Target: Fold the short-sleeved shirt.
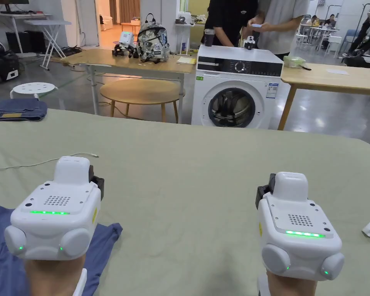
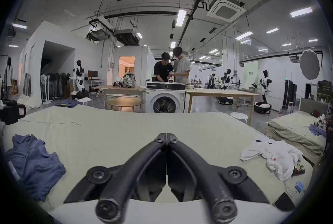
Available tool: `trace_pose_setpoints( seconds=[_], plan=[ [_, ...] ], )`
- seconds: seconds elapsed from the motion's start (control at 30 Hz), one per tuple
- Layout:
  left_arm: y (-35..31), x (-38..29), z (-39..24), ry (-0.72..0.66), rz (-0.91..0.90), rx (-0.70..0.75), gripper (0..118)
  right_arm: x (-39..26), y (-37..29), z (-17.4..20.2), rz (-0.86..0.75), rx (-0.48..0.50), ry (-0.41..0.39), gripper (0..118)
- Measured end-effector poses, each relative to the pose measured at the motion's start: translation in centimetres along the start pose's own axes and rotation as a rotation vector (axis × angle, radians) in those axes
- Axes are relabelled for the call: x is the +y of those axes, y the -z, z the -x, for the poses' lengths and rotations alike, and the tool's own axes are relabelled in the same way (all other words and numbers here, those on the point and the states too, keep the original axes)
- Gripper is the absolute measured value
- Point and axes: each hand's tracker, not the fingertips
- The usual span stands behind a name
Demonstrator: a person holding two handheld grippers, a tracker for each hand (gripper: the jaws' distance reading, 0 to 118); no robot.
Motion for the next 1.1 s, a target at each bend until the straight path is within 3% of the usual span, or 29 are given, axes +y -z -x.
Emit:
trace_pose_setpoints(
  seconds=[0.43, 0.7, 0.8, 0.83, 0.87, 0.9, 0.93, 1.1],
  plan=[
    [0.7, -2.7, 13.8, -0.043, 0.367, 0.074, 0, -1.9, 0.8, 4.4, 0.068, 0.109, -0.001, 0],
    [4.1, -7.4, 21.1, -0.195, 0.728, -0.065, 0, -3.7, 1.4, 6.4, 0.136, 0.169, -0.015, 0],
    [5.2, -10.1, 21.6, -0.113, 0.807, -0.098, 0, -4.3, 1.4, 6.9, 0.154, 0.188, -0.026, 0],
    [5.5, -10.9, 21.7, -0.091, 0.835, -0.089, 4, -4.6, 1.6, 7.0, 0.162, 0.199, -0.024, 0],
    [6.2, -11.9, 21.4, -0.094, 0.847, -0.082, 20, -4.7, 1.7, 7.1, 0.169, 0.204, -0.023, 0],
    [6.6, -12.5, 21.5, -0.107, 0.857, -0.086, 45, -4.9, 1.7, 7.2, 0.174, 0.206, -0.025, 0],
    [6.9, -13.0, 21.5, -0.126, 0.866, -0.085, 53, -5.0, 1.7, 7.3, 0.176, 0.207, -0.028, 0],
    [6.4, -14.4, 20.6, -0.153, 0.864, -0.066, 68, -4.9, 1.4, 7.1, 0.19, 0.211, -0.041, 0]
  ],
)
